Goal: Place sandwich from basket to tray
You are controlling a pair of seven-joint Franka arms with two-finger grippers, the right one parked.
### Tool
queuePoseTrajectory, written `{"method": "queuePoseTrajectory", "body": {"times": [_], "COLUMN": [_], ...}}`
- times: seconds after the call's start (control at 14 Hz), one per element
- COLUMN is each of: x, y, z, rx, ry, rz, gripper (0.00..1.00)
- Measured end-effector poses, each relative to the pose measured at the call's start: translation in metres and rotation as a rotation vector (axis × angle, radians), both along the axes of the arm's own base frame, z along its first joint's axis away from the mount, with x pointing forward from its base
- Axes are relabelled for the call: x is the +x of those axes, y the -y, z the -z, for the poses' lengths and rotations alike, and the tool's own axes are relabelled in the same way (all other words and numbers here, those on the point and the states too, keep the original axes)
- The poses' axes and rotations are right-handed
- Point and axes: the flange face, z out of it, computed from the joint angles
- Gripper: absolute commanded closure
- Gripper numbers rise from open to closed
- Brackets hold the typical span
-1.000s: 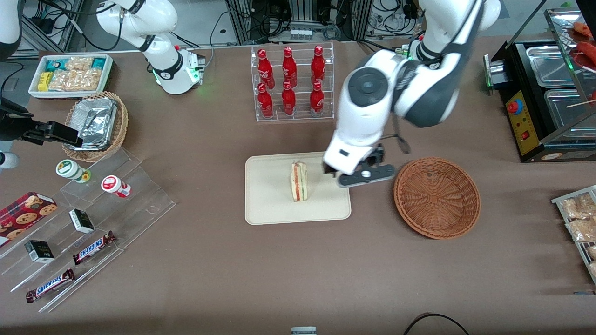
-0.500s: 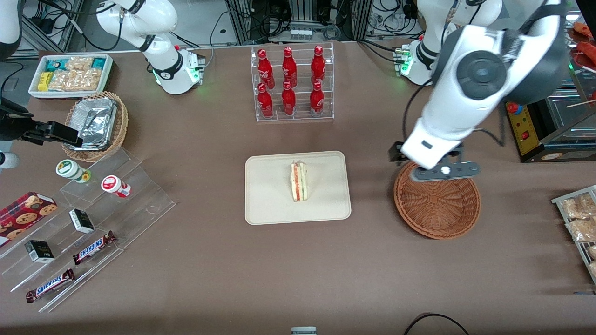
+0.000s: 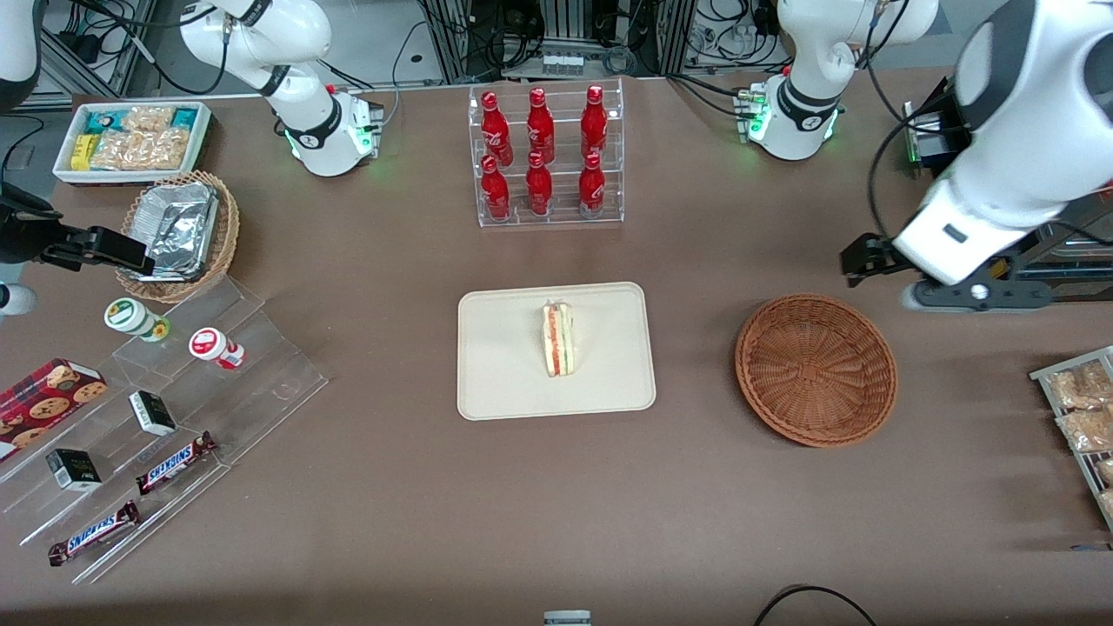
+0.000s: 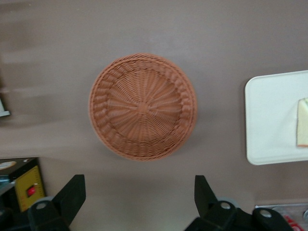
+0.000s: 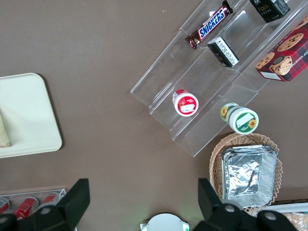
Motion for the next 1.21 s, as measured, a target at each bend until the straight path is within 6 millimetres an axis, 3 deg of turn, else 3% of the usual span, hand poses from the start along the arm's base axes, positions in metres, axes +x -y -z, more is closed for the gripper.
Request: {"method": "queuePoseTrajectory", "body": {"times": [0.71, 0.86, 1.21], "x": [-0.001, 0.001, 0.005], "y": [-0.081, -0.080, -0.065], "z": [-0.040, -0.049, -0.037], "rx": [-0.010, -0.012, -0.013], "ry": [0.054, 0.075, 0.038], "rz": [0.017, 0.018, 0.033], "gripper": [0.00, 0.00, 0.00]}}
